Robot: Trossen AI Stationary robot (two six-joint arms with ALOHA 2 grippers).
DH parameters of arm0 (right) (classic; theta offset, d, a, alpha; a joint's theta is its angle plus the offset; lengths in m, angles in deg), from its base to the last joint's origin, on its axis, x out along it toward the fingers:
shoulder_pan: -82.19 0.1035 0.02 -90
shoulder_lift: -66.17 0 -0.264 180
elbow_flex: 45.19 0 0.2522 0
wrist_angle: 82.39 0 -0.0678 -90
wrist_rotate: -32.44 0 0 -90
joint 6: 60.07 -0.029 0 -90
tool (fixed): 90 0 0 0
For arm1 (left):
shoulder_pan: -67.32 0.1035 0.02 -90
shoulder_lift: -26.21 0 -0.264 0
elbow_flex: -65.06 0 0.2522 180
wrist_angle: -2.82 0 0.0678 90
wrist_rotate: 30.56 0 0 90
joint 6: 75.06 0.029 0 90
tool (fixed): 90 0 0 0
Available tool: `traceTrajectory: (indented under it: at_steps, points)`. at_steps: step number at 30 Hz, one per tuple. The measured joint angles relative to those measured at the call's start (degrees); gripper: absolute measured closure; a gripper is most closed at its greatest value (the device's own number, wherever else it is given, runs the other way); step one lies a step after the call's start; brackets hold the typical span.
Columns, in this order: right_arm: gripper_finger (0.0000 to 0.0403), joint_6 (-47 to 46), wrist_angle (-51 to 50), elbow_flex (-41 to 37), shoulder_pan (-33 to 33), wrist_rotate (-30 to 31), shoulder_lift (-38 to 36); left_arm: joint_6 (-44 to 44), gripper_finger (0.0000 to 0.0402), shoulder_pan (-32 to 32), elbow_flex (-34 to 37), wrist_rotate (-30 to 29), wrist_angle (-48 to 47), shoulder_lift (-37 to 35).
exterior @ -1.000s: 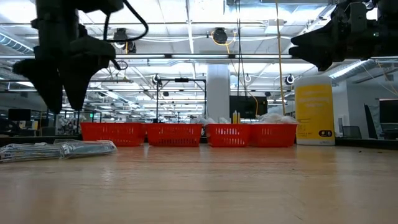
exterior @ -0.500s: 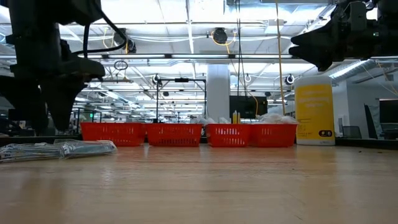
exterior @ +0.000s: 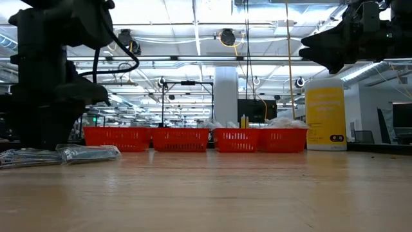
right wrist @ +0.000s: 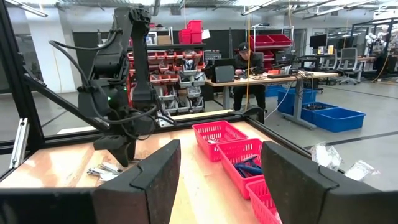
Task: Pick & Place Travel size toiletries
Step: Put the top left nail cutter into the horizontal left red bin
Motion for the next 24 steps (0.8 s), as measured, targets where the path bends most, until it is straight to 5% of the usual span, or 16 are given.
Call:
traceTrajectory:
  at_steps: [7,15,24]
  points:
    - [0.019,0.0,0.0,0.0,0.0,0.0,0.1,3.0,0.0239,1.2,-0.2,1.6,-3.4,1.1]
    - [0.019,0.0,0.0,0.0,0.0,0.0,0.1,8.0,0.0366,2.0,-0.1,0.7,-3.3,1.2]
    - [0.019,0.0,-0.1,0.0,0.0,0.0,0.1,22.0,0.0359,3.5,-3.5,-7.6,-5.2,-2.6]
